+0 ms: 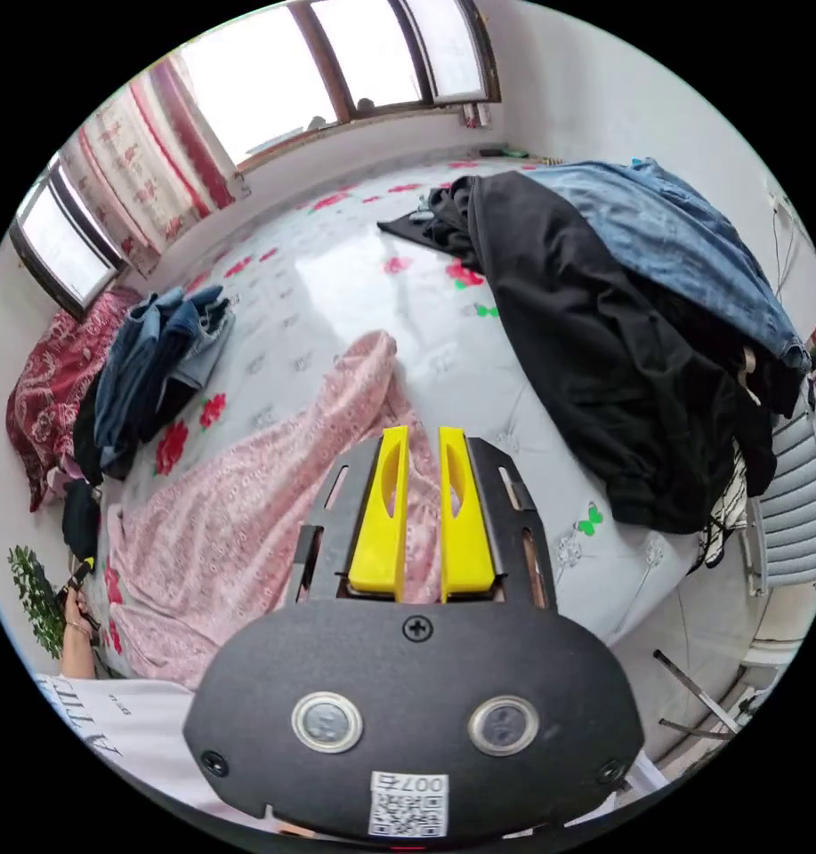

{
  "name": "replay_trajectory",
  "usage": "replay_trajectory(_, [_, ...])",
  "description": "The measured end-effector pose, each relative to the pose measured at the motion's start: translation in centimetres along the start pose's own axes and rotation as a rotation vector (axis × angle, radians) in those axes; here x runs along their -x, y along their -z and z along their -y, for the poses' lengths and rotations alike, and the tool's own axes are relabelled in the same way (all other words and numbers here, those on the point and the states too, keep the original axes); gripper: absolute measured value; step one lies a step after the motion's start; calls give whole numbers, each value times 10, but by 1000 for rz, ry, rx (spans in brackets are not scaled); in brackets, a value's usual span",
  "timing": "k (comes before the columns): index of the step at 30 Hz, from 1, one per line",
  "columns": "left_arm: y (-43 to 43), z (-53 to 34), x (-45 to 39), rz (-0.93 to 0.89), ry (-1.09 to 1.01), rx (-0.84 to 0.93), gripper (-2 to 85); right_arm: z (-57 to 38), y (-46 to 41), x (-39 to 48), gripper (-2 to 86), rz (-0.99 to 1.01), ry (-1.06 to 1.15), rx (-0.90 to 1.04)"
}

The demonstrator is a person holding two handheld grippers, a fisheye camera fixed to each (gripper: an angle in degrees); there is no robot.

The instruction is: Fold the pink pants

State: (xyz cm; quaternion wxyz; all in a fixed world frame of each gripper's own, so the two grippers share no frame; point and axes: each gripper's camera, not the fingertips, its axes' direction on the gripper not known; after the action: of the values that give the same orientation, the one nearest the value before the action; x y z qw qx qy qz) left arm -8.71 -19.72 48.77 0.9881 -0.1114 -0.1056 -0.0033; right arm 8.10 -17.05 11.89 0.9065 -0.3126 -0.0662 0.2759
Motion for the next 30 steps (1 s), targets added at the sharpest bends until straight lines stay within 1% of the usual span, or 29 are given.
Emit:
replay_trajectory(2, [-10,6,-9,48,-42,36,80,0,-25,3,50,-51,53,96])
replay_trajectory(3, [-12,11,-9,54,-41,43,80,4,-30,5,51,-57,61,108])
replay_trajectory(6, [-24,49,-9,6,-9,55,89,31,-47,17,54,-92,115,132])
replay_trajectory(7, [-34,65,-8,-20,10,87,100,43,-56,23,55,-107,144,151])
replay_trajectory(9, [-58,87,-11,-14,23,190,110,58,-72,33,59,-97,201,198])
replay_trajectory(10, [-76,96,-14,1,21,273,109,64,-84,38,60,-68,239,243])
replay_trajectory(11, [-75,100,-17,3,11,248,103,65,-97,42,59,-43,256,311])
replay_trajectory(13, [-71,106,-17,12,40,245,83,65,-93,45,53,-34,267,281])
replay_trajectory(15, [-66,107,-13,54,67,280,51,66,-89,44,47,-113,255,323])
replay_trajectory(17, [-57,100,-6,134,45,306,48,53,-77,31,42,-348,268,327])
replay_trajectory(19, [-51,93,2,166,37,336,51,40,-68,9,39,-407,223,352])
replay_trajectory(22, [-32,82,8,134,26,353,71,31,-51,-16,37,-244,109,402])
replay_trajectory(24, [-15,77,12,178,53,347,62,35,-28,-18,33,-221,65,328])
replay_trajectory(26, [16,74,16,239,81,274,53,47,6,-10,30,-172,41,157])
replay_trajectory(28, [34,78,18,240,86,213,55,59,14,4,29,-128,64,82])
replay_trajectory(30, [42,86,22,193,97,159,60,75,4,23,29,-67,107,75])
